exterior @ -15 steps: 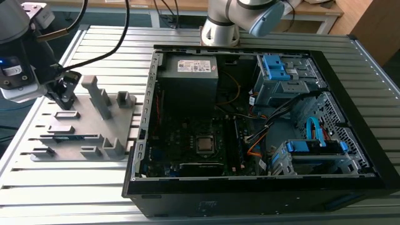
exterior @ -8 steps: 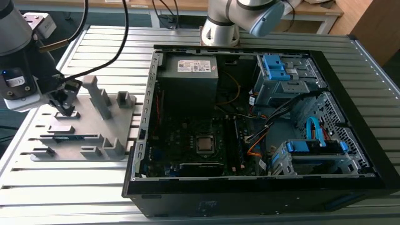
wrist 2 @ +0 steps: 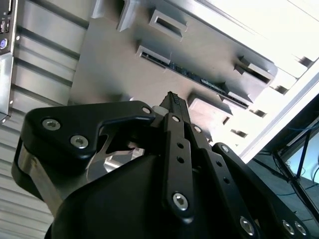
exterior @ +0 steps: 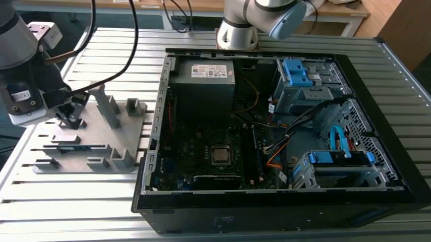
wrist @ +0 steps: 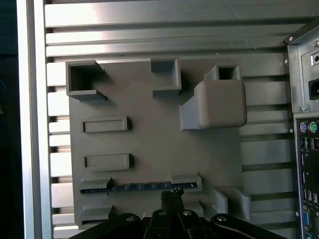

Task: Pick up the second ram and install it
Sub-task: 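Reach for the second ram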

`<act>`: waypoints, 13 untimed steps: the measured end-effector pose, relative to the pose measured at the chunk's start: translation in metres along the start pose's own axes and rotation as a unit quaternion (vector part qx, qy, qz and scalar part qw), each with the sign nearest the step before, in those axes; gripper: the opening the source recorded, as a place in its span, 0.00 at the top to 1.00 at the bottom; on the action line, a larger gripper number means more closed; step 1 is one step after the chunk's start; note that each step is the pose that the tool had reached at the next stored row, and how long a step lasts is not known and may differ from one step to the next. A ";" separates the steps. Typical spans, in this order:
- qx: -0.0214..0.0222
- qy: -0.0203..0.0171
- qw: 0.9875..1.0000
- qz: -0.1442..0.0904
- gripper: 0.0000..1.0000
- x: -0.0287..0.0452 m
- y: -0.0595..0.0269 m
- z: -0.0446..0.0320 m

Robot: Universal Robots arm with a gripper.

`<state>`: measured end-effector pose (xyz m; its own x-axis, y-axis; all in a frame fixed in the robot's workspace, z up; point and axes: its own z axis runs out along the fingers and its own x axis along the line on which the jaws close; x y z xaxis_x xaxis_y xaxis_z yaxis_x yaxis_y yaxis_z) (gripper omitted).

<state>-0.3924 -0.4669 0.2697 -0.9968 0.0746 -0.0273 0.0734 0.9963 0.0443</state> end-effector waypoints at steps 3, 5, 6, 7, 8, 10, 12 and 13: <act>0.000 0.000 1.000 0.000 0.90 0.0036 -0.0012 0.0052; 0.000 0.000 1.000 0.000 0.90 0.0060 -0.0021 0.0088; 0.000 0.000 1.000 0.000 0.90 0.0070 -0.0025 0.0107; 0.000 0.000 1.000 0.000 0.90 0.0078 -0.0028 0.0125; 0.000 0.000 1.000 0.000 0.90 0.0086 -0.0031 0.0142; 0.000 0.000 1.000 0.000 0.90 0.0095 -0.0037 0.0177; 0.000 0.000 1.000 0.000 0.90 0.0103 -0.0044 0.0215; 0.000 0.000 1.000 0.000 0.90 0.0106 -0.0048 0.0232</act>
<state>-0.4026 -0.4699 0.2460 -0.9969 0.0742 -0.0273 0.0729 0.9964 0.0444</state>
